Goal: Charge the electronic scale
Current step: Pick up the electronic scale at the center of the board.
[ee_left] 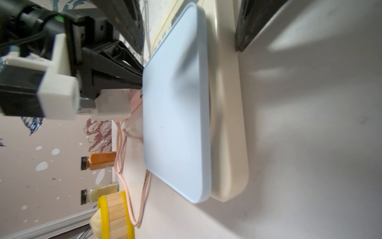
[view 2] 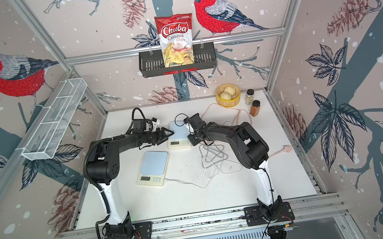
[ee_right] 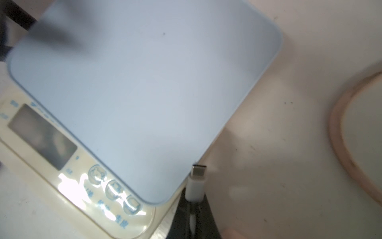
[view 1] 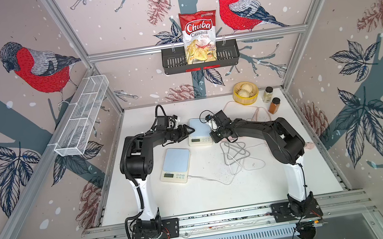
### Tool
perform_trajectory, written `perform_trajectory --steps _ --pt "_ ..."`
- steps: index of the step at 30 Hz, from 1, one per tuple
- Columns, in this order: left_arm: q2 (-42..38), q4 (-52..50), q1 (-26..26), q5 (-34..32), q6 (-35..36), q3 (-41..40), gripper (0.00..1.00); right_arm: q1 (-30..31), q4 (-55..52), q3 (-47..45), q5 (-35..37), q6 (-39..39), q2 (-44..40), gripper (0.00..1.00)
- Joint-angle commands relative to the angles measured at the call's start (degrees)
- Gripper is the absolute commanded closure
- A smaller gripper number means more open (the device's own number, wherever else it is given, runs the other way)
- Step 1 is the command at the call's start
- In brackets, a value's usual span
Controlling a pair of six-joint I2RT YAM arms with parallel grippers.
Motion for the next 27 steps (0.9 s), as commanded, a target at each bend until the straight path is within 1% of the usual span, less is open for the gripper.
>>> perform_trajectory --steps 1,4,7,12,15,16,20,24,27 --pt "-1.6 6.7 -0.3 10.3 -3.9 0.2 0.35 0.6 -1.4 -0.5 -4.8 0.3 -0.3 1.0" --pt "-1.8 6.1 -0.3 9.8 -4.0 -0.1 0.36 0.7 -1.5 -0.6 -4.8 0.6 -0.2 1.0" --pt "-1.5 3.0 -0.3 7.6 -2.3 0.4 0.39 0.8 -1.6 -0.7 -4.7 0.6 -0.4 1.0" --pt "-0.3 0.9 -0.3 5.9 -1.7 0.5 0.42 1.0 -1.8 -0.5 -4.8 0.6 -0.3 1.0" --pt "-0.5 0.8 -0.2 5.8 -1.4 -0.1 0.44 1.1 -1.8 -0.4 -4.8 0.7 0.0 1.0" --pt "-0.8 0.4 -0.3 5.4 -1.1 -0.1 0.47 1.3 -1.7 -0.4 -4.7 0.8 0.0 1.0" --pt "-1.5 -2.1 0.0 4.7 1.1 0.5 0.65 1.4 -1.7 -0.5 -3.9 0.8 -0.8 1.0" --pt "-3.3 -5.6 0.4 5.2 4.4 1.4 0.76 1.4 -1.4 -1.8 -1.4 0.5 -4.7 1.0" --pt "-6.1 -10.2 1.2 6.4 7.8 2.3 0.8 1.6 -1.1 -4.1 1.4 -0.9 -10.7 1.0"
